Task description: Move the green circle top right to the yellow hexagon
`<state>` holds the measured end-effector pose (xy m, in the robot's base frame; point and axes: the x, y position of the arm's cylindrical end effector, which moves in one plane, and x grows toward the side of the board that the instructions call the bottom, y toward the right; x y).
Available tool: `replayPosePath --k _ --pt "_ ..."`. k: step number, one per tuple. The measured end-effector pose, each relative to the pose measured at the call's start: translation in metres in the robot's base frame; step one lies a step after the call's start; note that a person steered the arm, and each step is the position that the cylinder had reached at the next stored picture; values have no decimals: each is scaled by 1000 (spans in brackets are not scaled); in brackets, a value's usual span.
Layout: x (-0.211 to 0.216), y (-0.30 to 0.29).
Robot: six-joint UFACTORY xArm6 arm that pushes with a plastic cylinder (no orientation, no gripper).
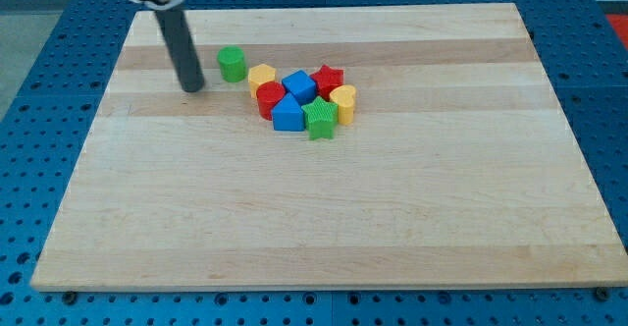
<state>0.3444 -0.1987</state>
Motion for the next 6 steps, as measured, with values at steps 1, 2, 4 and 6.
replayPosePath --k 1,2,4,6 --pt "-38 6" --pt "-32 37" --pt "-9 82" --pt "-42 99"
